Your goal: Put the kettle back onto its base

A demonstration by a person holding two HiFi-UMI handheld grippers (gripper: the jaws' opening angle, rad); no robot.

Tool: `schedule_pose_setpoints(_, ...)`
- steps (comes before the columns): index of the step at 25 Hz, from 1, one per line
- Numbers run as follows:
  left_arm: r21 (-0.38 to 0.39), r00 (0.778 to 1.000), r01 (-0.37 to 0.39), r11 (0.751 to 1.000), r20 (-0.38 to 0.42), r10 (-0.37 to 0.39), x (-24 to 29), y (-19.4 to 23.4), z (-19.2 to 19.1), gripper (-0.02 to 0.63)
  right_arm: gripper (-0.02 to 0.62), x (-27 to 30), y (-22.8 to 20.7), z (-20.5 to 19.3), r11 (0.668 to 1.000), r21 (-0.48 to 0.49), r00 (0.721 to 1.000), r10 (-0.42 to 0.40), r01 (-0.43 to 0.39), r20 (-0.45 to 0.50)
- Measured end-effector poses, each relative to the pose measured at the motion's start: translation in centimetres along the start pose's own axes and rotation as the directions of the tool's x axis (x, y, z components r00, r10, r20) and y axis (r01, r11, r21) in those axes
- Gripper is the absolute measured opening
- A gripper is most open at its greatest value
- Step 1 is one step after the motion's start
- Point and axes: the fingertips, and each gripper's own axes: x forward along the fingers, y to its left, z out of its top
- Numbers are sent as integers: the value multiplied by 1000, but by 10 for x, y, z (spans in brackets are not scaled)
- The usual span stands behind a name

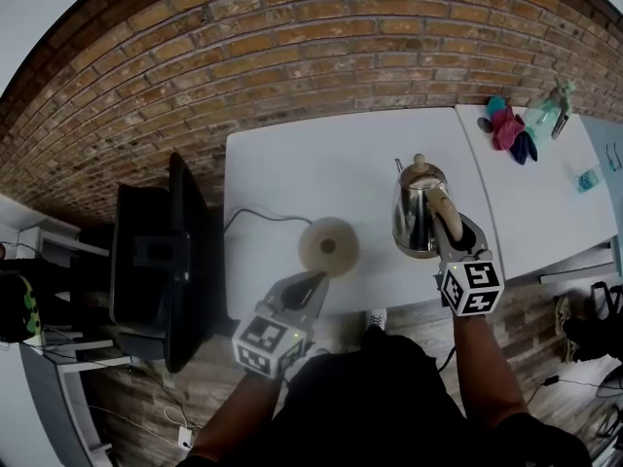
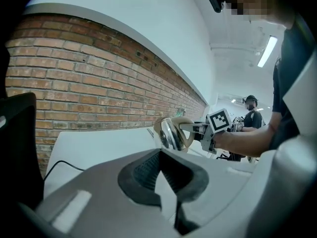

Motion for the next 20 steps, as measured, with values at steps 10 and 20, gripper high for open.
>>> schedule_pose_setpoints(10,-18,999,-49,999,16,49,-48,15,-21,0,104,-12,68,-6,997,-1,997,76,-76,1)
schedule_pose_setpoints(20,-44,996,-88,995,24,89,-81,28,-40,0,104,-13,127,-5,988,-4,988,155,-155,10)
